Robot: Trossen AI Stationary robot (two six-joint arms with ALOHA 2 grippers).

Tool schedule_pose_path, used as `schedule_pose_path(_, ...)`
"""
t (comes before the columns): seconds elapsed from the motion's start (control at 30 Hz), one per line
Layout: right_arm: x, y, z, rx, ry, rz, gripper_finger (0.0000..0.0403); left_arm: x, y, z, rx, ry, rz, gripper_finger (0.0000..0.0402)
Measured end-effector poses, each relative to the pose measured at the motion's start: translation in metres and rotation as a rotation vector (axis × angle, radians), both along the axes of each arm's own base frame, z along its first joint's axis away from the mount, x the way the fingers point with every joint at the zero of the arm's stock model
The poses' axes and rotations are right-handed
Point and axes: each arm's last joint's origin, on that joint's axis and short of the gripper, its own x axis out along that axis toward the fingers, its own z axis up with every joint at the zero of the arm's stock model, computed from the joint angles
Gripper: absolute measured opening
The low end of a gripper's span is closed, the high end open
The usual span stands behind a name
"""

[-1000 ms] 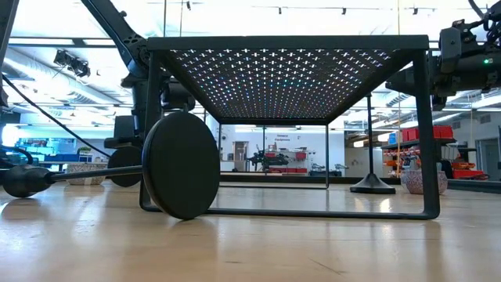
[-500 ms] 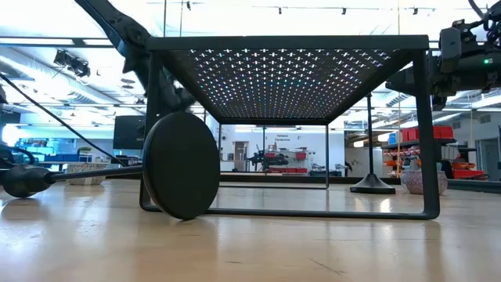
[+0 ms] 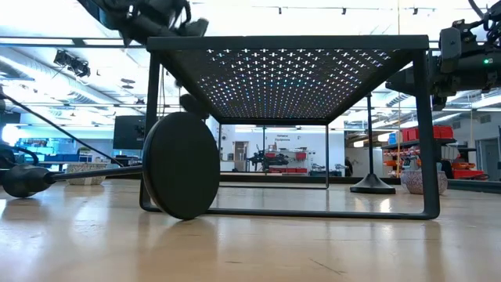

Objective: Pick & Place candle stick holders
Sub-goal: Put the top left black candle holder on the shelf

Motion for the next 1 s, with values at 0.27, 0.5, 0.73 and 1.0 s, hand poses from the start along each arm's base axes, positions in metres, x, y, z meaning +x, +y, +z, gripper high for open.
schedule_pose_path(0.27, 0.000, 0.000, 0.000, 0.000, 0.000, 0.000, 0.0086, 0.018, -0.028, 0.023, 0.214, -0.194, -0.236, 0.0013)
schedule_pose_path(0.5, 0.000, 0.000, 0.000, 0.000, 0.000, 0.000, 0.0086, 0.027, -0.051, 0.031, 0.329, -0.268, -0.369, 0.0013)
schedule_pose_path(0.73, 0.000, 0.000, 0.000, 0.000, 0.000, 0.000, 0.0086, 0.042, -0.063, 0.032, 0.418, -0.401, -0.475, 0.0013)
schedule_pose_path(1.0, 0.000, 0.000, 0.000, 0.000, 0.000, 0.000, 0.0086, 0.063, -0.053, 0.007, 0.413, -0.391, -0.507, 0.0013)
